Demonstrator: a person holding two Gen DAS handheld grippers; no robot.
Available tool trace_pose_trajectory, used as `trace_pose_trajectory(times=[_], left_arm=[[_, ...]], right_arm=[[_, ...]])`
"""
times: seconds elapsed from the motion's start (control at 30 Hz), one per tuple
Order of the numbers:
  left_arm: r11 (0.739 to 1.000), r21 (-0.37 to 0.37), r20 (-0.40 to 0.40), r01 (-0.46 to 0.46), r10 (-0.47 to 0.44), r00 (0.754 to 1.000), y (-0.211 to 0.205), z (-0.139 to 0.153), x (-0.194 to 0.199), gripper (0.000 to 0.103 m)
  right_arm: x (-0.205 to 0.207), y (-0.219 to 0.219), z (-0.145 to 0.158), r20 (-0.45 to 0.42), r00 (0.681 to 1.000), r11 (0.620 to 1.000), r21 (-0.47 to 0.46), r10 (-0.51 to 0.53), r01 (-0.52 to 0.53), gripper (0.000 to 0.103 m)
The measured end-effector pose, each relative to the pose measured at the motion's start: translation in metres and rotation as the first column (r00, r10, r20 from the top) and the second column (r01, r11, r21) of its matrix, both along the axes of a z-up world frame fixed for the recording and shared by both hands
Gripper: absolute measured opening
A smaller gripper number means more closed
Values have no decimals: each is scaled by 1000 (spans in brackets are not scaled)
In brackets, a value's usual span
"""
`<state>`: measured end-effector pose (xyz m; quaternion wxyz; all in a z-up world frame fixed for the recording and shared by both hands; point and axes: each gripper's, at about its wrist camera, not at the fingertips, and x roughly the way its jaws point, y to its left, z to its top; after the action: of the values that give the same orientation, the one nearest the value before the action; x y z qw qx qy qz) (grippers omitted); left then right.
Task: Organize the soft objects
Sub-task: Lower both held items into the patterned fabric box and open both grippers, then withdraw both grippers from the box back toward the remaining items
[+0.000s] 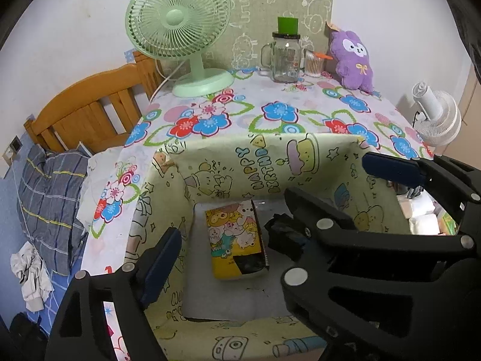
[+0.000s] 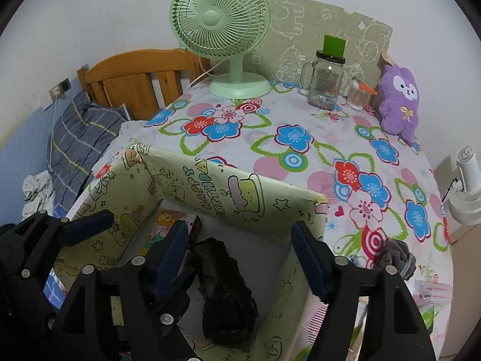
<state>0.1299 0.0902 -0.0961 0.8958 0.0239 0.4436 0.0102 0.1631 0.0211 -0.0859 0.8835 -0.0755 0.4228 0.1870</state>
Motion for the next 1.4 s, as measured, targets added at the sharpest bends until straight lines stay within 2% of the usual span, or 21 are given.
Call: trace_pose_trajectory(times=[0.37,0.53,0.77,1.4], left_arm=[[1000,13,72,-3,2,997,-13,23,-17,94],[1000,22,121,1,-4,993,-22,34,-28,96],[1000,30,177,4,-9,984,-34,48,-41,103],[999,-1,272,44,-42,961,-76,79,-69,103]], right_arm=[[-17,-15,23,53,998,1000,17,-20,19,80],[-26,-24,36,90,995,999,30,-35,32,86],[-41,-39,51,134,989,997,50,-64,58,88],[-84,-94,85,254,951,982,114,-175,150,99]])
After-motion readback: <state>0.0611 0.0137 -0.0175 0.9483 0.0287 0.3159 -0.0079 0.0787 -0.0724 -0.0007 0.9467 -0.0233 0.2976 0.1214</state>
